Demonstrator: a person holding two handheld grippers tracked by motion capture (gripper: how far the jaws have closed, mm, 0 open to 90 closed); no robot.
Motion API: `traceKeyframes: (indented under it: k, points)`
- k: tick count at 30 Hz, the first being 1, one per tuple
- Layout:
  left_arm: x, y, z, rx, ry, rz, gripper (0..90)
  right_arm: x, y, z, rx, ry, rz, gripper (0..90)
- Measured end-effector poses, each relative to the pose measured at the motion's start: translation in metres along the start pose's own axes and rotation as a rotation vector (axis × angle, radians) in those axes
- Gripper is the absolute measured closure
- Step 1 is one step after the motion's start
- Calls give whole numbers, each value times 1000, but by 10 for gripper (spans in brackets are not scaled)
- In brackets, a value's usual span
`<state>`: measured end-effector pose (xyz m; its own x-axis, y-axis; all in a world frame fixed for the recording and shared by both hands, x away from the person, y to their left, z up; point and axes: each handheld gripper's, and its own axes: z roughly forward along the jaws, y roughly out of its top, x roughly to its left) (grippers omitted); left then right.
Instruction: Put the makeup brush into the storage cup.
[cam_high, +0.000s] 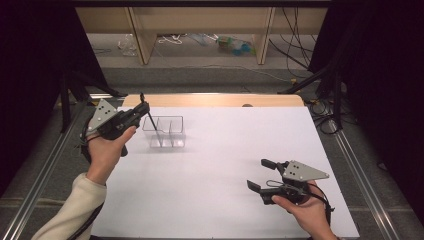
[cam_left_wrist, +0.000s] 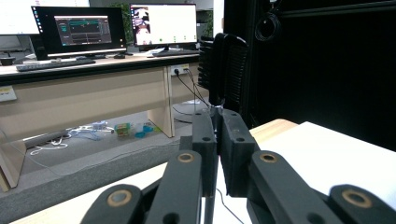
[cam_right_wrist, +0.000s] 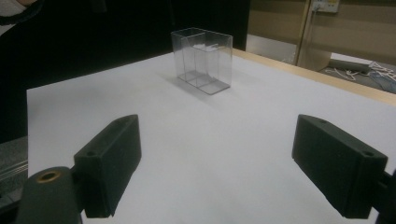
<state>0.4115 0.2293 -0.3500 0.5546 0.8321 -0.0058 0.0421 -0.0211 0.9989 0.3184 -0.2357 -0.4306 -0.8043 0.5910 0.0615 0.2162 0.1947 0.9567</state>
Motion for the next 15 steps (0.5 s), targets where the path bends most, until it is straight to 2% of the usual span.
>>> traceKeyframes:
  k: [2,3,4,5,7,9,10,15]
  points:
    - [1,0,1,-1,0,7,852,-1,0,0,-3,0,-8,169]
    - [2,0,1,2,3,10,852,1,0,0,6,7,12,169]
    - [2,0,2,-1,4,4,852,-1,0,0,-6,-2,-12,169]
    - [2,0,2,1,5,7,852,0,0,0,-2,5,10,169]
    - [3,0,2,6,7,13,852,1,0,1,-4,11,15,169]
    - [4,-1,2,7,11,5,852,-1,0,1,-16,0,-10,169]
    - [4,-1,3,5,11,5,852,1,0,1,-3,11,14,169]
    - [5,-1,4,2,12,7,852,1,0,1,-3,10,15,169]
